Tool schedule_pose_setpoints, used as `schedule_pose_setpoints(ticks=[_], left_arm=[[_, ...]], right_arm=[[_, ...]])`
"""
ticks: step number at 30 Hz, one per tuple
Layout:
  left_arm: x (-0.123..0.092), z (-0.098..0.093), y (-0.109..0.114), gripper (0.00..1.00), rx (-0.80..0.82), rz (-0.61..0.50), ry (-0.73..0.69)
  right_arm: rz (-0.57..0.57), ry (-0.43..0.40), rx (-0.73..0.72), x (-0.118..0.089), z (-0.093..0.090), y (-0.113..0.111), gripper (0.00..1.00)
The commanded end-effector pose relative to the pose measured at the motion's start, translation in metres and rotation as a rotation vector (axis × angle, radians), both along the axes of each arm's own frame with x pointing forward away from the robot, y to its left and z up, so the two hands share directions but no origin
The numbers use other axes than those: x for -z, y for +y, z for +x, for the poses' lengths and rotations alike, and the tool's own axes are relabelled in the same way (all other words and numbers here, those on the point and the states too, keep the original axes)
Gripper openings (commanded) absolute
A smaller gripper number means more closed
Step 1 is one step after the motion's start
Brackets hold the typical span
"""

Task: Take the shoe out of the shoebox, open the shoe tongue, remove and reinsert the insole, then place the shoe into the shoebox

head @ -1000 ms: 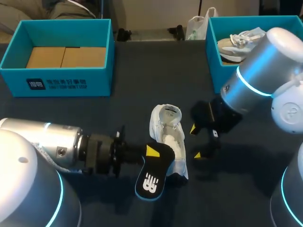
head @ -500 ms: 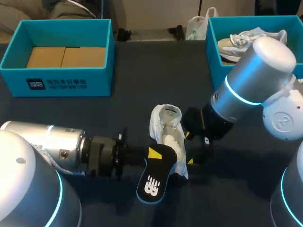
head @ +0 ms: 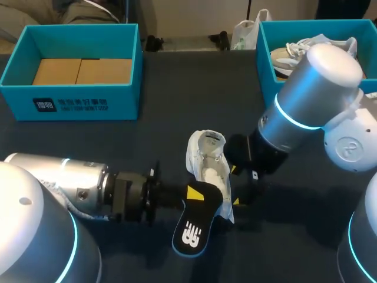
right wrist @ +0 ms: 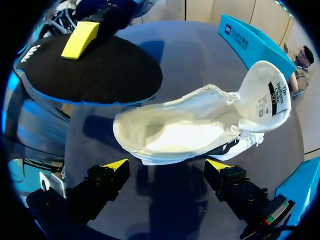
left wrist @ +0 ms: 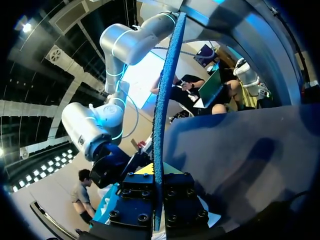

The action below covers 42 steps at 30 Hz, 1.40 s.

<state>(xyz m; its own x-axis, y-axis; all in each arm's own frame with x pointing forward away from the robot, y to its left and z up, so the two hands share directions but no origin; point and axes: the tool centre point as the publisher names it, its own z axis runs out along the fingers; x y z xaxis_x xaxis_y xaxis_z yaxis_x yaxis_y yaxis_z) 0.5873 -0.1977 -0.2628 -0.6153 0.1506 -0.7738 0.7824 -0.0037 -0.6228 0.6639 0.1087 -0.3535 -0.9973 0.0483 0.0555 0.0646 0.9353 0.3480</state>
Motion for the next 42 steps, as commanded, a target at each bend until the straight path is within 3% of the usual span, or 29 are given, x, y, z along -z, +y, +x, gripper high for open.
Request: schedule_pose_setpoints(ticks=[1,15,26,42], left_arm=[[-0.001,0.008,-0.007,0.00,-0.004,-0.007,0.044],[0.007,0.031,-0.033,0.00,0.001,-0.003,0.212],[0.016,0.032,-0.048,0.00,0.014,0.007,0.236],[0.032,0.035,-0.051,0.00,-0.005,0.007,0.304]], right_arm=[[-0.004,-0.002,0.001,0.002,0.000,0.002,1.00],[-0.004,-0.002,0.001,0.002,0.000,0.002,1.00],[-0.004,-0.002,0.001,0.002,0.000,0.002,1.00],[-0.004,-0.002,0.001,0.002,0.000,0.002,1.00]])
